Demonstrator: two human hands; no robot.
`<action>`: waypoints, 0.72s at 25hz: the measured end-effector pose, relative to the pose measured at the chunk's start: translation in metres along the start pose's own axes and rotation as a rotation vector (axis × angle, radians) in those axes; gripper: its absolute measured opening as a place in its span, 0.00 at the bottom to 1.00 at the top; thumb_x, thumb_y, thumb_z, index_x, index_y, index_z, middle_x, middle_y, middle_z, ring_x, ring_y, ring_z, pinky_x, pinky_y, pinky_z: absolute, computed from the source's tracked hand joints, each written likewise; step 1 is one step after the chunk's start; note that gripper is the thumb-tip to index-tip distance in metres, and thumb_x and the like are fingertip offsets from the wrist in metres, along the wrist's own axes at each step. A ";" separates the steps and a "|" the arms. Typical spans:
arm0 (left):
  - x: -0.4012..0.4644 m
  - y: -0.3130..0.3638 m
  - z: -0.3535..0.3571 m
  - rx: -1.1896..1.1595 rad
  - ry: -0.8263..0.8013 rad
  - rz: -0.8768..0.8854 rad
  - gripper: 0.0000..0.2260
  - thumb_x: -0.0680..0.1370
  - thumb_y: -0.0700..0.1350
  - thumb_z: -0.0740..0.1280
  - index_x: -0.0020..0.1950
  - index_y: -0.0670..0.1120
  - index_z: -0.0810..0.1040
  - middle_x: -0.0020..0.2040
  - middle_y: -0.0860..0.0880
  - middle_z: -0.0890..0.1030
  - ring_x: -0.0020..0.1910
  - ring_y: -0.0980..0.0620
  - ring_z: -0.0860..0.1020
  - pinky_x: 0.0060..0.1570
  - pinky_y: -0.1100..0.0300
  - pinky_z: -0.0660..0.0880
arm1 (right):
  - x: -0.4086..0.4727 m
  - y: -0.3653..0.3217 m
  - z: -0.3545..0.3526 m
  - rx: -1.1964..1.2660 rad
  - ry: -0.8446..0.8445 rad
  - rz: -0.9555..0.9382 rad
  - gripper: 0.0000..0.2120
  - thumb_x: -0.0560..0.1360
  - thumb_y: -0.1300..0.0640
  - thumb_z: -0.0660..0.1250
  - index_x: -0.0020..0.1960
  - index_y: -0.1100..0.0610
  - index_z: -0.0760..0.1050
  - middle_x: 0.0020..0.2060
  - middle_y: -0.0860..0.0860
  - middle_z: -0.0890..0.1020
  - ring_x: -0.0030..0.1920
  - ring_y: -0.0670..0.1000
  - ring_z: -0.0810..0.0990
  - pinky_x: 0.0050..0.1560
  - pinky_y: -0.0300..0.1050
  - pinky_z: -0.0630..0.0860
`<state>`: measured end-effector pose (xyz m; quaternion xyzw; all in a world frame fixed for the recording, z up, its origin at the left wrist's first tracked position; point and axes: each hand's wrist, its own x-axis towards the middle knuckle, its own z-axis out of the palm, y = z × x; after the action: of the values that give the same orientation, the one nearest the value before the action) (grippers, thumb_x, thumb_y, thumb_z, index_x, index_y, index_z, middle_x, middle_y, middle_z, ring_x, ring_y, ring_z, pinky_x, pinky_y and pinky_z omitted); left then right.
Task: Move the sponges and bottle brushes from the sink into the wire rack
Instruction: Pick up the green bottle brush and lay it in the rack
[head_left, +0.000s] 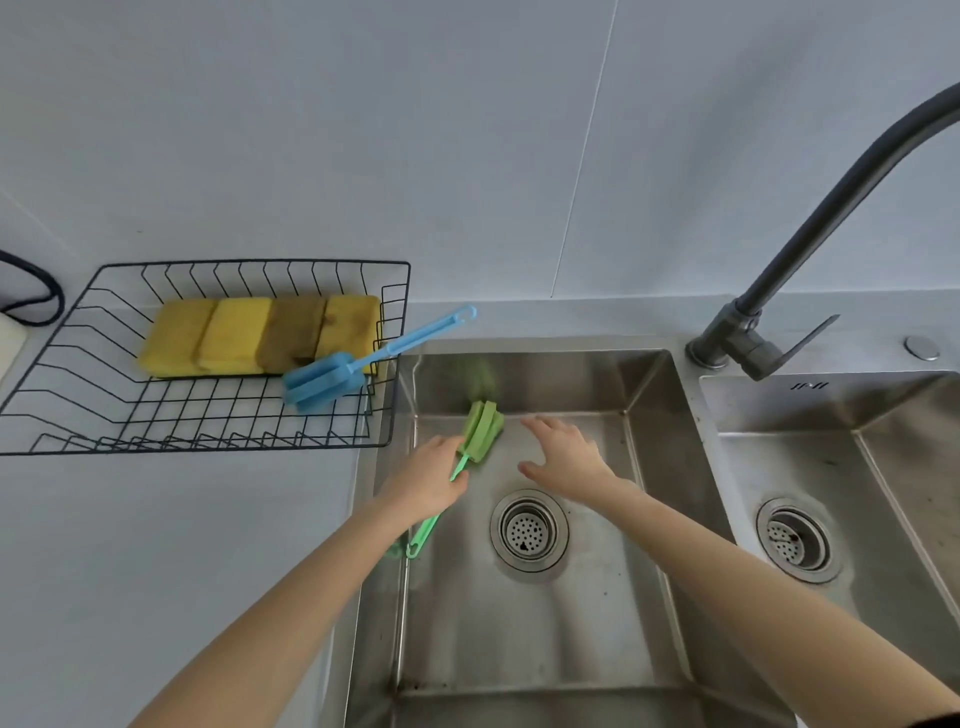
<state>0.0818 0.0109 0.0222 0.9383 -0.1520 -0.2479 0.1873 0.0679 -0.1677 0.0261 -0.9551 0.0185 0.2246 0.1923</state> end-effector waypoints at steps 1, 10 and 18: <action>0.005 -0.005 0.006 0.003 -0.026 -0.024 0.22 0.77 0.45 0.59 0.70 0.43 0.62 0.68 0.41 0.69 0.65 0.43 0.70 0.64 0.48 0.68 | 0.006 0.000 0.005 -0.041 -0.013 -0.005 0.31 0.75 0.52 0.63 0.74 0.53 0.55 0.74 0.53 0.62 0.73 0.56 0.61 0.72 0.55 0.57; 0.030 -0.034 0.058 0.040 -0.199 -0.184 0.27 0.76 0.44 0.61 0.72 0.42 0.55 0.68 0.40 0.66 0.66 0.41 0.67 0.65 0.50 0.65 | 0.055 -0.006 0.047 -0.296 -0.036 -0.132 0.32 0.76 0.62 0.60 0.75 0.54 0.50 0.76 0.55 0.55 0.76 0.57 0.51 0.74 0.56 0.50; 0.045 -0.041 0.086 0.068 -0.220 -0.343 0.25 0.76 0.43 0.61 0.70 0.40 0.57 0.66 0.40 0.67 0.65 0.39 0.67 0.59 0.46 0.68 | 0.100 -0.005 0.070 -0.427 0.036 -0.285 0.37 0.74 0.66 0.61 0.76 0.53 0.47 0.77 0.54 0.45 0.76 0.58 0.44 0.74 0.59 0.46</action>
<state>0.0816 0.0064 -0.0833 0.9234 -0.0177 -0.3719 0.0929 0.1286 -0.1321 -0.0730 -0.9709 -0.1606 0.1770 0.0154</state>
